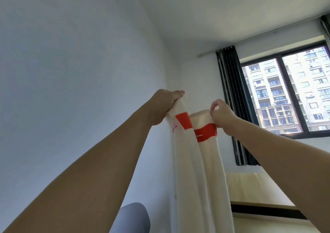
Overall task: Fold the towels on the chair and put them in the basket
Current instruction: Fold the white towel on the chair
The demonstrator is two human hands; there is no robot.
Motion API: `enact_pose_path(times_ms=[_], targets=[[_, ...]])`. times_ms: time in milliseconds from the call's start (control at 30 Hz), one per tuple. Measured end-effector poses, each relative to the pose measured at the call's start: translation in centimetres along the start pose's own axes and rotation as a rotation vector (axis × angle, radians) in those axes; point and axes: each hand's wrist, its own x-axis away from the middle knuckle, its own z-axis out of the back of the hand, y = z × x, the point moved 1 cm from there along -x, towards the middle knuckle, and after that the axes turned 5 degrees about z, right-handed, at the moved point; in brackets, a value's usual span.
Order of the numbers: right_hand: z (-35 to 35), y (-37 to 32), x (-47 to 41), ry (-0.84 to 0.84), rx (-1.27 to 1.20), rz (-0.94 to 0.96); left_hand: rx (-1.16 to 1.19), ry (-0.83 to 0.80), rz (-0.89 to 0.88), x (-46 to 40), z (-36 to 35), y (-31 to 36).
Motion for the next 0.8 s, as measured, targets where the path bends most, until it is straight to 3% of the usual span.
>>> enact_pose_path(times_ms=[167,333,433,800], targets=[[0.5,-3.1,1.7,-0.127,-0.112,0.027,-0.267,0.064,0.025,0.2,1.7,0.6],[0.5,-4.0,3.5,-0.404,-0.427,0.027,-0.305,0.17,0.037,0.3,1.1,1.5],[0.5,-4.5,4.0,-0.459,-0.376,0.079,-0.306,0.219,0.049,0.4,0.7,1.9],[0.0,-5.8,3.6,-0.16,-0.18,0.144,-0.331,0.16,0.026,1.7,0.6,2.2]])
